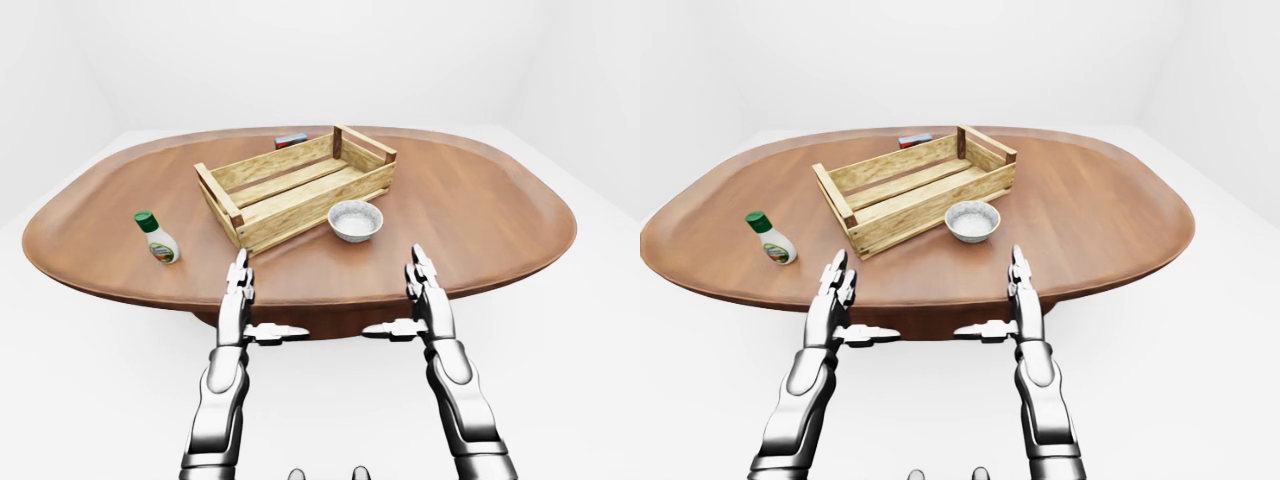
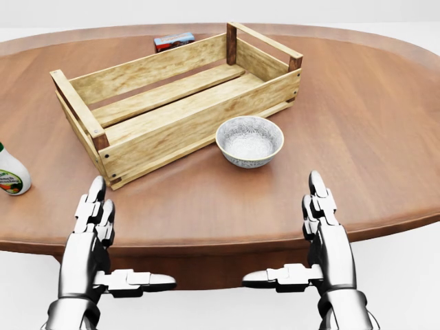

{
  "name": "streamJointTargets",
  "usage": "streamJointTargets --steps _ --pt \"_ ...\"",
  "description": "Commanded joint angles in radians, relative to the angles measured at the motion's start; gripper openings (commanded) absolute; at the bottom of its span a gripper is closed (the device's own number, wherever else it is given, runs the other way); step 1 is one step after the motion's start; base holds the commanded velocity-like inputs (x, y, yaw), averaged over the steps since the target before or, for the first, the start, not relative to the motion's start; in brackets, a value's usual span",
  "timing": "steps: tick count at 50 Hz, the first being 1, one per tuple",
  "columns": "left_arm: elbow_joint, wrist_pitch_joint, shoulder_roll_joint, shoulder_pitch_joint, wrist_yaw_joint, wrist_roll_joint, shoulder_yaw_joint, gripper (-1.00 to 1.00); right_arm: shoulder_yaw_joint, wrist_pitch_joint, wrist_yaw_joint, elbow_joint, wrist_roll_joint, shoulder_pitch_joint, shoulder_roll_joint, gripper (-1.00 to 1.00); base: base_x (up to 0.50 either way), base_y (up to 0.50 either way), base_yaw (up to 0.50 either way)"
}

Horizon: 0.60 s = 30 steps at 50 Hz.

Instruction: Pick up the salad dressing and put it in the tray.

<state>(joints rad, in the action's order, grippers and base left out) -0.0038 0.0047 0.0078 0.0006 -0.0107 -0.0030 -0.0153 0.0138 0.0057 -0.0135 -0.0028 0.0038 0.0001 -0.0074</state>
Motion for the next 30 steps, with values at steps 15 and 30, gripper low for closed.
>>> streamJointTargets --steps 15,30 --pt "-0.642 0.083 0.045 0.019 -0.079 -0.06 -0.117 1.0 0.157 0.082 -0.075 -0.729 0.068 0.046 -0.053 1.0 0.0 0.0 0.0" --pt "-1.007 0.083 0.231 -0.251 -0.048 -0.319 -0.524 1.0 0.439 0.082 0.338 -1.044 0.724 0.05 -0.634 1.0 0.0 0.0 0.0"
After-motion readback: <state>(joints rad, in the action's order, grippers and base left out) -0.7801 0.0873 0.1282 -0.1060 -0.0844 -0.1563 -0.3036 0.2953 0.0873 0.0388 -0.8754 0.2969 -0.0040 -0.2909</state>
